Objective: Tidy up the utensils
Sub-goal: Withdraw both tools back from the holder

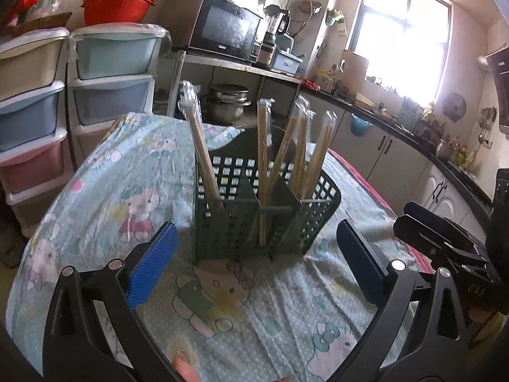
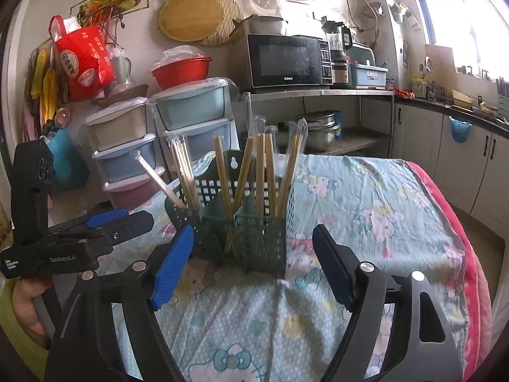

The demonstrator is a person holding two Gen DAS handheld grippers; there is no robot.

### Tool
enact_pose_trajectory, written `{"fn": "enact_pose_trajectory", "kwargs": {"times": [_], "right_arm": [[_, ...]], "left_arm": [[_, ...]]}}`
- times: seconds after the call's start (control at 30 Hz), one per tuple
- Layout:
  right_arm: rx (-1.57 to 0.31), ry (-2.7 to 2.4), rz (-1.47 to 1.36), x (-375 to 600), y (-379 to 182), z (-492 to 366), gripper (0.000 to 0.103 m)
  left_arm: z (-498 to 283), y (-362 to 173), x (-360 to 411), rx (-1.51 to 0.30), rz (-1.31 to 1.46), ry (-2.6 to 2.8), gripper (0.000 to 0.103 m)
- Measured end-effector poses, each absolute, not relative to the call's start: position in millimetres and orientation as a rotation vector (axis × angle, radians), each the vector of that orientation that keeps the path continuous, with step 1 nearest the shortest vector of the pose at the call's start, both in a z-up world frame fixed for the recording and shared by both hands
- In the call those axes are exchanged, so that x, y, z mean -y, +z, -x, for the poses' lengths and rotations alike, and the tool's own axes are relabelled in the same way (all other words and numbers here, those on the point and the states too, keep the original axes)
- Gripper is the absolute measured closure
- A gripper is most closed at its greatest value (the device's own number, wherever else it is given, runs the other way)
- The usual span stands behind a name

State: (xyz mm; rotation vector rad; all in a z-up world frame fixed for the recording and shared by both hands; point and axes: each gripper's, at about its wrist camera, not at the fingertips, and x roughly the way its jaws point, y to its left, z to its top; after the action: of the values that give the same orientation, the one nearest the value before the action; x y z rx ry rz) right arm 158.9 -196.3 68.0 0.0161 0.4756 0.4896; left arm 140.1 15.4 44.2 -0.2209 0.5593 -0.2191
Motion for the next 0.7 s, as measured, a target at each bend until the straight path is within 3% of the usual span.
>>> {"fn": "enact_pose_trajectory", "kwargs": {"times": [0.7], "right_arm": [[-0.501, 0.413, -0.035, 214, 23, -133, 0.017]], "left_arm": [[-107, 4, 5, -0.532, 0.191, -0.208, 0.011]]}}
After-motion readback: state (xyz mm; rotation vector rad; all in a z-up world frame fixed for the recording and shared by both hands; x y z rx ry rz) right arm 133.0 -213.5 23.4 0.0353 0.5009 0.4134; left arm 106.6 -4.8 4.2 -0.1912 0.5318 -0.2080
